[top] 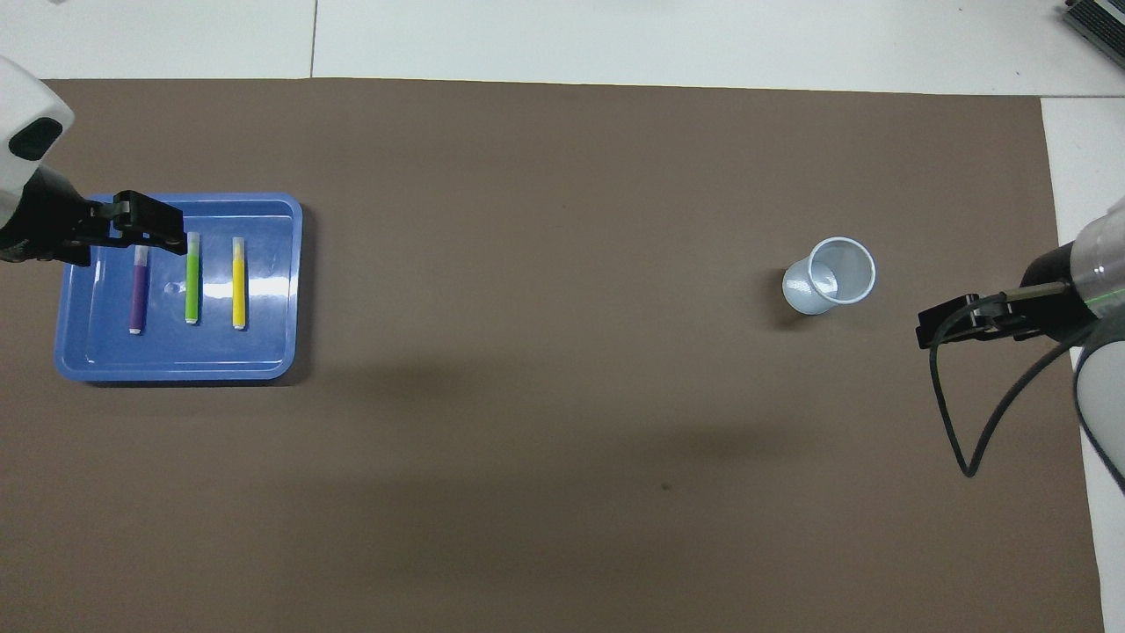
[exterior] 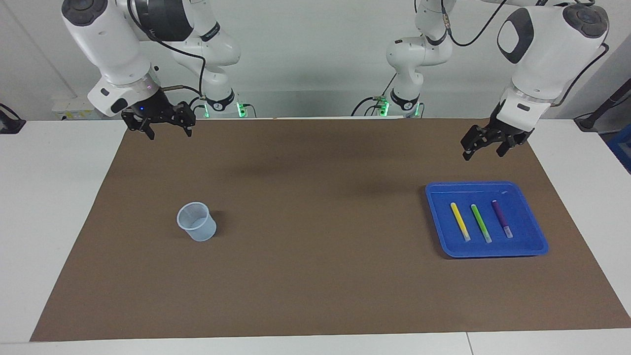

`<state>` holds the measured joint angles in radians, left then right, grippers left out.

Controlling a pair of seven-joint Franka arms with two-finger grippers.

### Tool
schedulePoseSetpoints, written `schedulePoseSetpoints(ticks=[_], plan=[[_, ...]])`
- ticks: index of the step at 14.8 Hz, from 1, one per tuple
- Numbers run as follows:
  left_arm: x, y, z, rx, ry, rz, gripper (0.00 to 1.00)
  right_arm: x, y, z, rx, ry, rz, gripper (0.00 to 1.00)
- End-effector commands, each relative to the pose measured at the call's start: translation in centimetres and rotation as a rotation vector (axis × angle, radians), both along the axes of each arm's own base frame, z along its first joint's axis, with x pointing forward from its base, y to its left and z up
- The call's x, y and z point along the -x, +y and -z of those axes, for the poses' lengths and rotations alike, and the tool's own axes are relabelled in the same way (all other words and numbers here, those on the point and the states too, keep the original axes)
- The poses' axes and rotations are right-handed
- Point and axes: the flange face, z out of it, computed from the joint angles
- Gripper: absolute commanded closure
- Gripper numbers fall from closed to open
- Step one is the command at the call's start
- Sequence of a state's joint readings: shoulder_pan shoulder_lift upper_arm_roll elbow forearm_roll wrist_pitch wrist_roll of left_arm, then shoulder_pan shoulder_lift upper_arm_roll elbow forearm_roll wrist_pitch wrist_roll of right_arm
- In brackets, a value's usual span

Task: Transfer and insert pens with both arms

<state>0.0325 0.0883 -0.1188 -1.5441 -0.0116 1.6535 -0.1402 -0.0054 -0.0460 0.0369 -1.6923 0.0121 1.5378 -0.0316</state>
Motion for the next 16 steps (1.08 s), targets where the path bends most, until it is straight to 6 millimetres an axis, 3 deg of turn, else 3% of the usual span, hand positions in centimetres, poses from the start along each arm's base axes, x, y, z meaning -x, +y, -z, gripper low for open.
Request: schedulePoseSetpoints(ticks=[1,10,13,16], plan=[[0.7,0.2,0.0,-0.023,-0.013,-0.011,0.0,0.8,-0.1,-0.1,0.01,-0.012,-0.005,0.0],[0.8,0.2,-0.1,-0.025,-0.008,-0.01,0.0,0.9,-0.5,0.1,0.01,-0.004,0.003,0.0],[1.1,-0.8,-0.1,-0.026,0.0,0.008,0.0,0.9,-0.6,0.1,0.01,-0.009,0.004,0.0],[1.8,0.1,-0.3,-0.032,0.019,-0.008,0.0,0.9,-0.6,0.1,0.01,-0.009,0.004,0.0]])
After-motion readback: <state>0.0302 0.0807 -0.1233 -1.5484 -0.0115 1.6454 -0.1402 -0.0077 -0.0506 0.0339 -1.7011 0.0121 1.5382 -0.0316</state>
